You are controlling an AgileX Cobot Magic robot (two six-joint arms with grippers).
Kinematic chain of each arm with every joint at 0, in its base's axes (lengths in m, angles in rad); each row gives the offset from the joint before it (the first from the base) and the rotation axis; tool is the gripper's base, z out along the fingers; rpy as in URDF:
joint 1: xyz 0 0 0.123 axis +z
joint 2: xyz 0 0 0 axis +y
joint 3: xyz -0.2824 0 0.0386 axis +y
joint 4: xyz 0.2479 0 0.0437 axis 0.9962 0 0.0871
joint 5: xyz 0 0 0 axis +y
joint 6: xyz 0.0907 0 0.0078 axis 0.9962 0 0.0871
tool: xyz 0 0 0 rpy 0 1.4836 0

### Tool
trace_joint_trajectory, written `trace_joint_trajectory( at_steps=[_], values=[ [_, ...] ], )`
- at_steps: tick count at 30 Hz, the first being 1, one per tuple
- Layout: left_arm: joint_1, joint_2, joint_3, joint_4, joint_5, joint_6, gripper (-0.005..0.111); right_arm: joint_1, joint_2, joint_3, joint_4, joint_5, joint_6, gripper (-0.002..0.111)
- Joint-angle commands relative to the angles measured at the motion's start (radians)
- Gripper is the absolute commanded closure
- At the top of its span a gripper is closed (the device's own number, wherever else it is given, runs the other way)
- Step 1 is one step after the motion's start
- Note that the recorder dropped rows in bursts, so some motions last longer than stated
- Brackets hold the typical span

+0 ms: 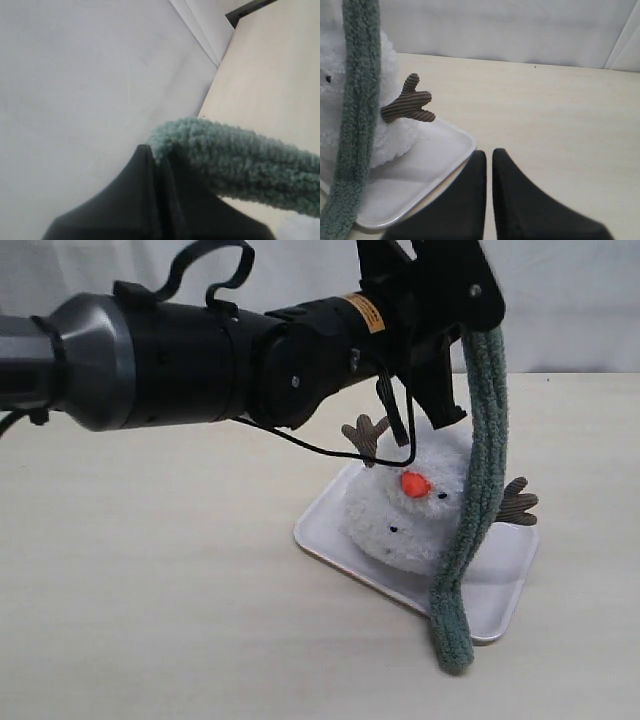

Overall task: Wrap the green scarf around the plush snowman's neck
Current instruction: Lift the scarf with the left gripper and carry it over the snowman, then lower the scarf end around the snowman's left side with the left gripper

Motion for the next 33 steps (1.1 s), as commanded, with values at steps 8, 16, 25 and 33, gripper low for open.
trace_joint_trajectory(
  at_steps=[8,16,25,33],
  values=[
    [0.073,0.078,-0.102,-0.021,0.138,-0.034,0.107,0.002,-0.005,0.002,0.002,0.001,-0.009,0.104],
    [0.128,0.110,-0.208,-0.026,0.378,-0.059,0.107,0.002,-0.005,0.002,0.002,0.001,-0.009,0.104],
    [0.124,0.161,-0.261,0.001,0.629,-0.029,0.107,0.002,-0.005,0.002,0.002,0.001,-0.009,0.104],
    [0.124,0.161,-0.261,0.042,0.798,-0.087,0.107,0.002,-0.005,0.002,0.002,0.001,-0.009,0.104]
  ],
)
